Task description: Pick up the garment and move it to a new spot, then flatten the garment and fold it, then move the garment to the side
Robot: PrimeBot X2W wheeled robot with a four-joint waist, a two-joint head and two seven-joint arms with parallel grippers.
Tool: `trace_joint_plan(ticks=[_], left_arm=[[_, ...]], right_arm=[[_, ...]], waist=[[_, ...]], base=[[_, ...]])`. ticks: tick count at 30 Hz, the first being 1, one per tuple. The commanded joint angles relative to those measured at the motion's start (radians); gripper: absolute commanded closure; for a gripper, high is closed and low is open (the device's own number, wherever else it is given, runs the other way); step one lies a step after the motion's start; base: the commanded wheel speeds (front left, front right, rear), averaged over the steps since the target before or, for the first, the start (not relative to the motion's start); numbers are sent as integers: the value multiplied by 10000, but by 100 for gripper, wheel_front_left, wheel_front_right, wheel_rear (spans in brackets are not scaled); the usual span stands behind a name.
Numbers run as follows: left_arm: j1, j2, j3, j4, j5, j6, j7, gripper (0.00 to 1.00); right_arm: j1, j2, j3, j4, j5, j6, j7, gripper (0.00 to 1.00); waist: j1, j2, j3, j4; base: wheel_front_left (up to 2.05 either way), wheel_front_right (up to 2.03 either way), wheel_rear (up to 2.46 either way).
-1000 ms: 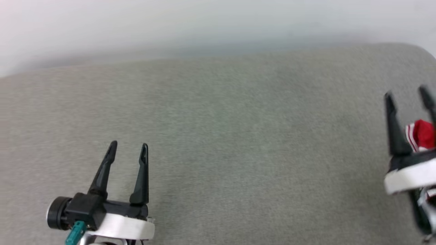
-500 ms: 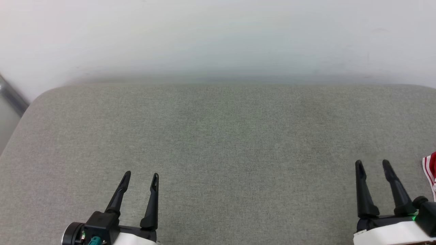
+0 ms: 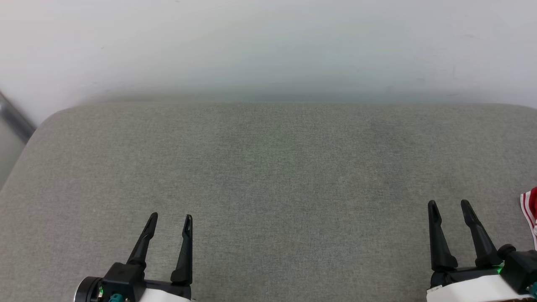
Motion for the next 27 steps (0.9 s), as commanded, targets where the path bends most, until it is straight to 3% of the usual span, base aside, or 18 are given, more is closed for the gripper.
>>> trace_joint_plan(ticks=[1, 17, 18, 21, 27], left_arm=[[66, -23, -20, 6, 82, 7, -21, 0], [0, -28, -3, -110, -147, 246, -21, 0], [6, -12, 4, -105, -131, 249, 0, 100], [68, -13, -7, 165, -154, 254, 18, 100], [-69, 44, 29, 269, -1483, 241, 253, 100]], right_arm=[[-93, 54, -11, 58, 9, -7, -52, 0], [-136, 117, 8, 99, -57, -7, -155, 0], [-23, 67, 9, 95, -28, 0, -117, 100], [76, 67, 19, 361, 0, 0, -108, 100], [-61, 12, 29, 480, 1240, 0, 124, 100]], waist=[[1, 0, -3, -21], [1, 0, -28, -86], [1, 0, -28, -87], [1, 0, -29, -89], [1, 0, -39, -104]], base=[[0, 0, 0], [0, 0, 0], [0, 0, 0], [0, 0, 0], [0, 0, 0]])
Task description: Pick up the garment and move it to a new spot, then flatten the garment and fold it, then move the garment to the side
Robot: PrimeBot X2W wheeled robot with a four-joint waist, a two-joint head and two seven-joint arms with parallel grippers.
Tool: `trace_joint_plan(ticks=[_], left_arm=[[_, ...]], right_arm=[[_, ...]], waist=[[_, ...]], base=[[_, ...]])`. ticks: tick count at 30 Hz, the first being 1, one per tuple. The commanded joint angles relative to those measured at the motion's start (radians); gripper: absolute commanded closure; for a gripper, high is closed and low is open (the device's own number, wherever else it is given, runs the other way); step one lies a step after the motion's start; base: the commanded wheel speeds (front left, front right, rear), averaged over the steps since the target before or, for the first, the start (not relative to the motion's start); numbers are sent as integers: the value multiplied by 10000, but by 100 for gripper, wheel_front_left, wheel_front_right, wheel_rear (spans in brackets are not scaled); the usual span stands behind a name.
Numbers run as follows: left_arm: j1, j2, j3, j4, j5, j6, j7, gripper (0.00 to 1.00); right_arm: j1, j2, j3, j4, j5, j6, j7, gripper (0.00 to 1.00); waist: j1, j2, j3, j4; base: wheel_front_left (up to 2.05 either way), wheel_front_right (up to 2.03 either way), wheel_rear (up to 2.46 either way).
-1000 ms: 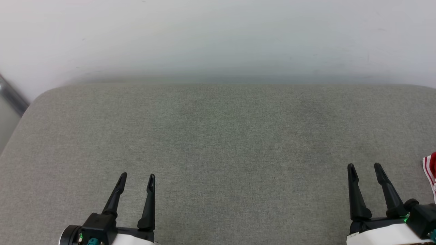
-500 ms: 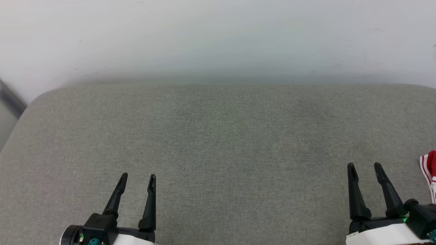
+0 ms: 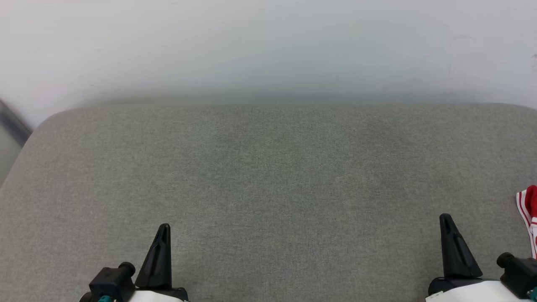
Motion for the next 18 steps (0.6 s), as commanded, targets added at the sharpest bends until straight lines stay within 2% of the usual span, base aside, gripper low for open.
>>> trace_joint_plan(ticks=[1, 18], left_arm=[[-225, 61, 30, -87, -550, -18, 80, 100], [-722, 201, 166, 440, -3768, -127, 716, 100]], right_arm=[[-241, -61, 0, -91, 527, 0, 87, 100], [-698, -187, -33, 347, 3520, -1, 714, 100]], waist=[[0, 0, -3, -4], [0, 0, -36, -44]], base=[[0, 0, 0], [0, 0, 0]])
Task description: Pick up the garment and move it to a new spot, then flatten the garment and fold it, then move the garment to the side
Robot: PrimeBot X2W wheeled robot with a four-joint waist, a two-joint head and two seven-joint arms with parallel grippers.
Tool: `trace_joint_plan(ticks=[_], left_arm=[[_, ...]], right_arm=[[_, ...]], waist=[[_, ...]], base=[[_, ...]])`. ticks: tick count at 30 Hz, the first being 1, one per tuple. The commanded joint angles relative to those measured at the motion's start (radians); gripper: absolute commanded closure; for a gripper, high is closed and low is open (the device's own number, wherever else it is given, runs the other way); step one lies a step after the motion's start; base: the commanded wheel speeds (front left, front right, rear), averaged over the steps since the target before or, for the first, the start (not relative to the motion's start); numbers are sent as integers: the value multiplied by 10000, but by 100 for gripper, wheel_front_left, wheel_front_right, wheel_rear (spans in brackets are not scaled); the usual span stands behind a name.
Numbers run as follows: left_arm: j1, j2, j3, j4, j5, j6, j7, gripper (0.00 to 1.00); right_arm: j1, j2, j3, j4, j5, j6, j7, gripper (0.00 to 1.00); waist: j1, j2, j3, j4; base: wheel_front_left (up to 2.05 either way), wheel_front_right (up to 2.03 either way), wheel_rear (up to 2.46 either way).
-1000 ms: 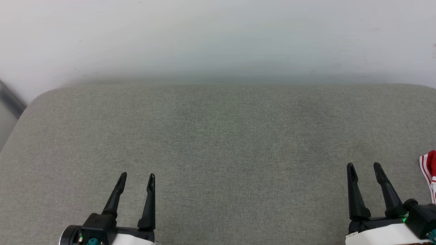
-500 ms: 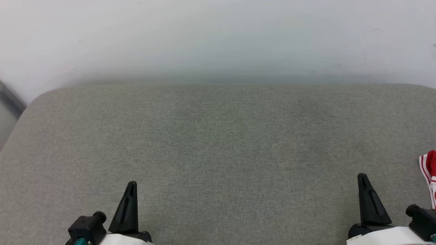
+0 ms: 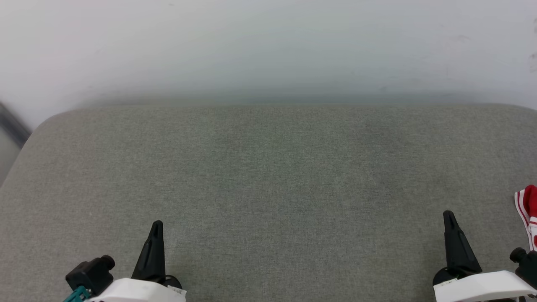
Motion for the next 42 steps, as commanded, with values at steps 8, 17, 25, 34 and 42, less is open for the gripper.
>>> trace_joint_plan(ticks=[8, 17, 25, 34, 42], left_arm=[[-503, 132, 124, 92, -1591, -88, 312, 100], [-683, 157, 212, 257, -2899, -124, 602, 100], [-824, 168, 296, 398, -3958, -160, 845, 100], [-976, 176, 399, 551, -5047, -187, 1111, 100], [-1094, 178, 488, 682, -5939, -212, 1336, 100]], right_arm=[[-463, -134, -49, 90, 1486, -2, 341, 100], [-638, -158, -100, 266, 2701, -2, 632, 100], [-778, -168, -148, 403, 3689, -3, 871, 100], [-947, -173, -205, 553, 4701, -2, 1134, 100], [-1060, -172, -262, 679, 5526, -3, 1358, 100]], waist=[[0, -1, -16, -21], [0, -1, -33, -42], [0, -1, -47, -61], [0, -1, -64, -83], [0, -1, -79, -102]], base=[[0, 0, 0], [0, 0, 0], [0, 0, 0], [0, 0, 0], [0, 0, 0]])
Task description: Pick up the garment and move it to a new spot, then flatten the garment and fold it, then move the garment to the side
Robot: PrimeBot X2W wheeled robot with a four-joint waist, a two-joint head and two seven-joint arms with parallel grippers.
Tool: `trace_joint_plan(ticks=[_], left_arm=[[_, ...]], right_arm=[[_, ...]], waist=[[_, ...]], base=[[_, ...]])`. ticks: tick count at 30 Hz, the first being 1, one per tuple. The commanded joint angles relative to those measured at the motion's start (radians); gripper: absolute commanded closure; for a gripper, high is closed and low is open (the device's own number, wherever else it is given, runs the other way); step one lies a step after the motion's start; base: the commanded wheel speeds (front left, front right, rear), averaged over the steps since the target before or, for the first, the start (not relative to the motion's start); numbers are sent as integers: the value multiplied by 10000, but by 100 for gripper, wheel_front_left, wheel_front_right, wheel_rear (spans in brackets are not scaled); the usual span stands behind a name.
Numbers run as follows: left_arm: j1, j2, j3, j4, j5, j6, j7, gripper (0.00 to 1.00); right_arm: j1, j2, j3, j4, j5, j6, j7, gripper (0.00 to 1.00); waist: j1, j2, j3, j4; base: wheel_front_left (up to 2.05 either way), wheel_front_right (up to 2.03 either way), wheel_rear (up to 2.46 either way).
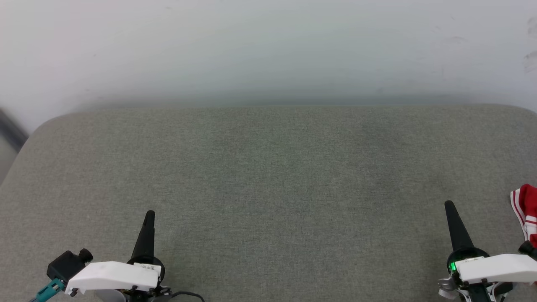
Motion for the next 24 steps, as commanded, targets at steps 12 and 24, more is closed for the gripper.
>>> trace_joint_plan(ticks=[12, 24], left_arm=[[-363, 25, 177, 137, -1364, -84, 346, 100], [-529, 10, 304, 290, -2352, -106, 621, 100]], right_arm=[[-404, -63, -108, 129, 1280, -1, 350, 100], [-529, -46, -193, 281, 2201, -2, 617, 100]], waist=[[0, -1, -23, -29], [0, -1, -43, -55]], base=[[0, 0, 0], [0, 0, 0]])
